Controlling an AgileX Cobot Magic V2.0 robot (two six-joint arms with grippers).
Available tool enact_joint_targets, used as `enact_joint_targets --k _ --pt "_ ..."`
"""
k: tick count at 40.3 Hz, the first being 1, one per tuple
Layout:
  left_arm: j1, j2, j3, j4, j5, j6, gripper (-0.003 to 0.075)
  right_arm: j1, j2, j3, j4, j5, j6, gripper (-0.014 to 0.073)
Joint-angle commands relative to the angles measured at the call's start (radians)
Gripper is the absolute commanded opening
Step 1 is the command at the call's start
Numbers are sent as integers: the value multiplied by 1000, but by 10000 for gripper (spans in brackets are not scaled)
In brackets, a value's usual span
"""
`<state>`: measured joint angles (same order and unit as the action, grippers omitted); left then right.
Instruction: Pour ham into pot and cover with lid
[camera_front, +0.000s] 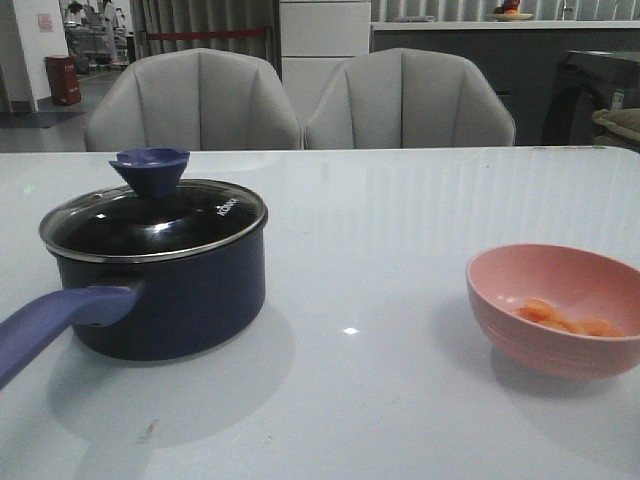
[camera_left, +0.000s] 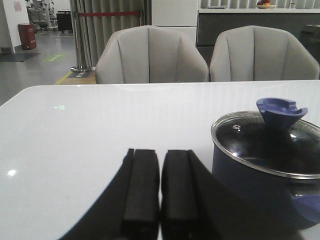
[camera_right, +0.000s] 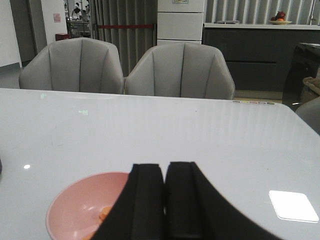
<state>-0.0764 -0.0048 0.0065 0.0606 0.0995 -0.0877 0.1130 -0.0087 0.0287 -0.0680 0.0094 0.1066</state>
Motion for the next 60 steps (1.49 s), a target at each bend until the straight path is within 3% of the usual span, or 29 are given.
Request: enact_joint_targets --k 1,19,26,39,50,53,60 --pt "2 -21 32 -6 -83 -10 122 -6 -19 8 -9 -77 -1 139" --pt "2 -21 32 -6 -83 -10 122 -6 -19 8 -9 -77 -1 139" --pt "2 -21 32 181 -45 22 122 -6 -19 8 -9 -77 -1 139" --pt "2 -21 32 181 -47 22 122 -6 -19 8 -9 -77 -1 139" --pt "2 -19 0 157 -379 22 121 -6 -19 8 -9 -77 -1 139" --pt "2 -7 -56 95 -353 22 122 -6 -19 8 -9 -77 -1 139" --pt "2 98 -256 -25 -128 22 122 -6 -19 8 -9 -77 -1 139"
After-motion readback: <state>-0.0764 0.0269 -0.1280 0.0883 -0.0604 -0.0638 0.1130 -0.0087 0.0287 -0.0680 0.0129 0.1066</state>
